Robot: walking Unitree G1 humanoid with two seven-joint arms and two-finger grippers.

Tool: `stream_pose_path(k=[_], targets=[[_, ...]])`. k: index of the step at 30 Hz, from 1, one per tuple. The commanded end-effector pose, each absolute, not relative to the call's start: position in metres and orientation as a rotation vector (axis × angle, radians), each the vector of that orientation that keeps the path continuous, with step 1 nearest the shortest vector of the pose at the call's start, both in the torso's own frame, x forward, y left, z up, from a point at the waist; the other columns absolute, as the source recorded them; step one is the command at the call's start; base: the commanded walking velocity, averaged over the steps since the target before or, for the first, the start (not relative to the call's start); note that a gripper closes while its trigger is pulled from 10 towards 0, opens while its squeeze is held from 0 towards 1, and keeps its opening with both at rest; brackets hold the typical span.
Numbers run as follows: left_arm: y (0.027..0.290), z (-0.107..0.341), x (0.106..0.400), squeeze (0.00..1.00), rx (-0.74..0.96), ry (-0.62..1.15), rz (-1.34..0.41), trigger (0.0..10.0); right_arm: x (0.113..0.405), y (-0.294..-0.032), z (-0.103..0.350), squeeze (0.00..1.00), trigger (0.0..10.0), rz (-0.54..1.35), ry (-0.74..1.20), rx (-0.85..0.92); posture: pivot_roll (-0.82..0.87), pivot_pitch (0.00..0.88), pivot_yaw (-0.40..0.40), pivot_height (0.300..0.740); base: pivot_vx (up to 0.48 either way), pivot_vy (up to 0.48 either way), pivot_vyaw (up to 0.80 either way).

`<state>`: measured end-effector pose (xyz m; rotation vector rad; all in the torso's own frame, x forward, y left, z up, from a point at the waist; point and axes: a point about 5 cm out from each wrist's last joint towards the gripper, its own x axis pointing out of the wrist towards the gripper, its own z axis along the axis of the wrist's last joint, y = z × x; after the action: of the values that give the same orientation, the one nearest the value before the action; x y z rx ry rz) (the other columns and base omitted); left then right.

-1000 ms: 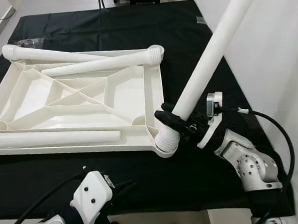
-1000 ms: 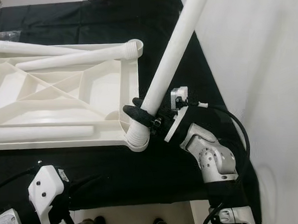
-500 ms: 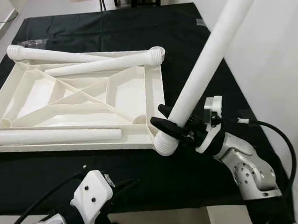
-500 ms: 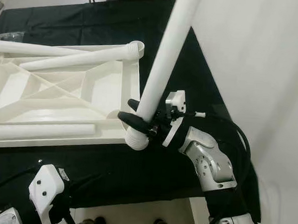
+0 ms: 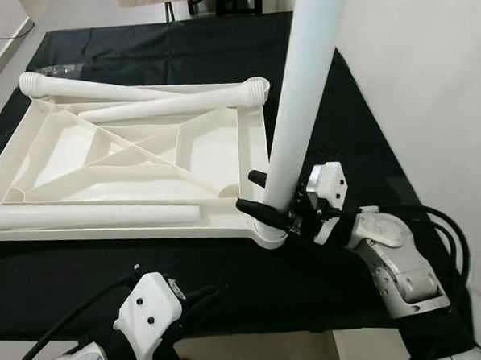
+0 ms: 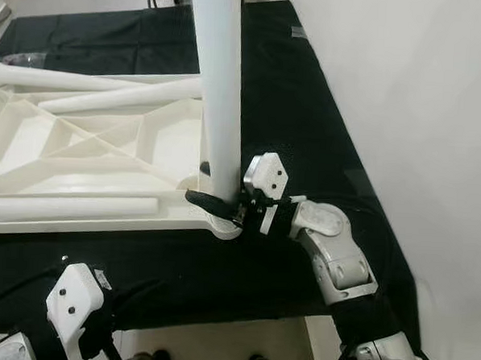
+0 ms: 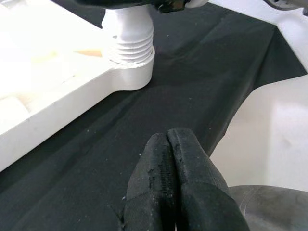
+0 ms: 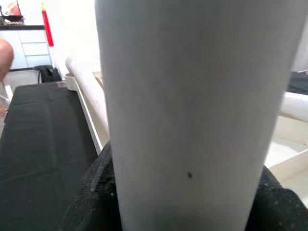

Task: Building children table

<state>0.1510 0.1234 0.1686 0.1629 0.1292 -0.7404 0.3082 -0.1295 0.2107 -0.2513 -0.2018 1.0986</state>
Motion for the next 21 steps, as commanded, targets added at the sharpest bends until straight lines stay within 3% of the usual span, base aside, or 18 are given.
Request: stream_pose_path(k=[1,7,11,16,21], targets=[[0.125,0.164,0.148,0.0,0.171,0.165,-0.748,10.0,0.314,-0.142,0.175,0.0,10.0,1.017,0.001,-0.226,0.09,0.293,0.035,0.74,0.0,0.0,0.0],[0.125,0.164,0.148,0.0,0.17,0.165,-0.747,10.0,0.312,-0.142,0.176,0.0,10.0,1.054,-0.01,-0.139,0.09,0.298,0.037,0.74,0.0,0.0,0.0],[0.126,0.165,0.146,0.0,0.17,0.168,-0.748,10.0,0.304,-0.135,0.181,0.0,10.0,1.224,-0.07,-0.031,0.1,0.302,0.039,0.74,0.0,0.0,0.0],[0.126,0.166,0.144,0.0,0.17,0.174,-0.749,10.0,0.31,-0.13,0.181,0.0,10.0,1.254,-0.079,-0.098,0.1,0.308,0.041,0.74,0.0,0.0,0.0],[0.126,0.166,0.141,0.0,0.169,0.181,-0.748,10.0,0.321,-0.125,0.18,0.0,10.0,1.23,-0.11,-0.302,0.11,0.316,0.039,0.74,0.0,0.0,0.0]])
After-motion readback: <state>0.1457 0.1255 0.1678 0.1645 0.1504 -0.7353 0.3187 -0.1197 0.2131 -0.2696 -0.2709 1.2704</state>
